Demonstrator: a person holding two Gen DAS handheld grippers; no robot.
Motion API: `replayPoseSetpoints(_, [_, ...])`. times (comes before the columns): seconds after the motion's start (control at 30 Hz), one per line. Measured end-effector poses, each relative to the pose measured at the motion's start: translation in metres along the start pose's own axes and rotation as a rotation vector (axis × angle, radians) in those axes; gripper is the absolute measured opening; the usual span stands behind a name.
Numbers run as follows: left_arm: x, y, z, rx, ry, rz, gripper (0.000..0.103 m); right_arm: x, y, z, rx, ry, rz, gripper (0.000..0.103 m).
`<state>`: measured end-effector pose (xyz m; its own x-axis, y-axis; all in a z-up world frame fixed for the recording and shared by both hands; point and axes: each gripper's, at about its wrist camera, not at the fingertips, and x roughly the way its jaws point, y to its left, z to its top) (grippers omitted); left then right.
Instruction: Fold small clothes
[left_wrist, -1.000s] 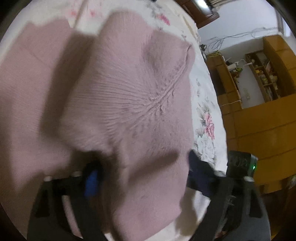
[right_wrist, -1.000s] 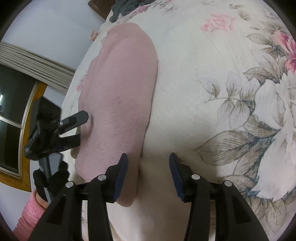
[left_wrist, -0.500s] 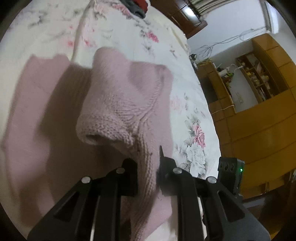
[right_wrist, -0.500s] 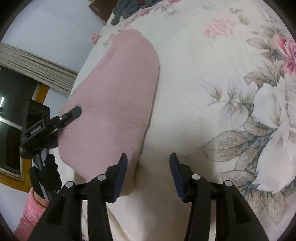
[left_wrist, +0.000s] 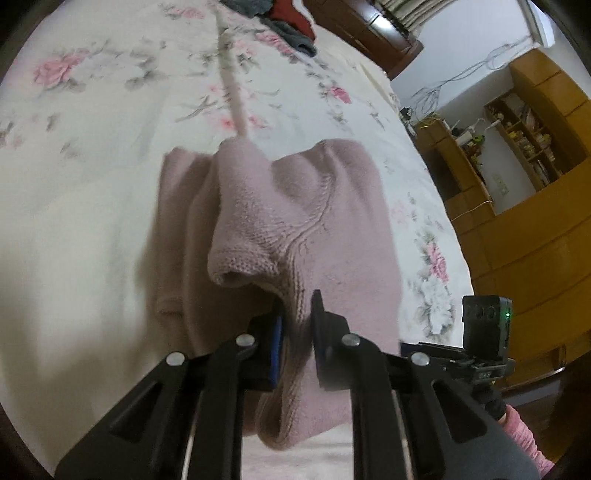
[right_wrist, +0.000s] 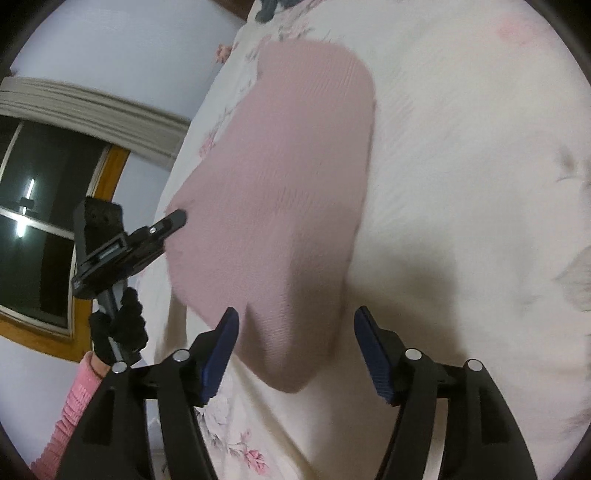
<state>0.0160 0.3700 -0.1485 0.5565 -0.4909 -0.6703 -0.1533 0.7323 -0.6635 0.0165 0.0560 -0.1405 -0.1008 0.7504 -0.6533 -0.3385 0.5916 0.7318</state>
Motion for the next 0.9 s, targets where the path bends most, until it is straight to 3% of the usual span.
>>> replayPoseSetpoints(0.2, [0.017,0.012,-0.009,-0.091,0.018,-0.158,0.017,0.026,0.004,0.002,0.017,0.05,-0.02,0.066])
replayPoseSetpoints(0.3, [0.033,0.007,-0.015,-0.099,0.078,-0.169,0.036,0.023,0.004,0.005,0.027,0.042,-0.019,0.066])
replayPoseSetpoints(0.33, [0.037,0.006,-0.017,-0.105,0.092,-0.17,0.048,0.022,0.005,0.006,0.03,0.04,-0.015,0.066])
replayPoseSetpoints(0.4, [0.047,0.001,-0.021,-0.098,0.116,-0.157,0.051,0.019,0.006,0.006,0.034,0.038,-0.015,0.066])
replayPoseSetpoints(0.43, [0.051,-0.001,-0.022,-0.087,0.121,-0.134,0.048,0.018,0.007,0.007,0.033,0.038,-0.019,0.066])
replayPoseSetpoints(0.47, [0.055,-0.003,-0.023,-0.076,0.126,-0.104,0.03,0.016,0.006,0.005,0.032,0.037,-0.022,0.066])
replayPoseSetpoints(0.53, [0.057,-0.004,-0.023,-0.081,0.129,-0.125,0.01,0.015,0.009,0.006,0.033,0.035,-0.028,0.066])
replayPoseSetpoints(0.73, [0.005,-0.01,-0.011,-0.048,0.008,-0.147,0.009,0.0,0.008,0.001,0.04,0.017,0.008,0.066])
replayPoseSetpoints(0.9, [-0.013,0.005,-0.006,-0.006,0.021,-0.083,0.009,-0.009,0.014,0.004,0.026,-0.003,0.046,0.067])
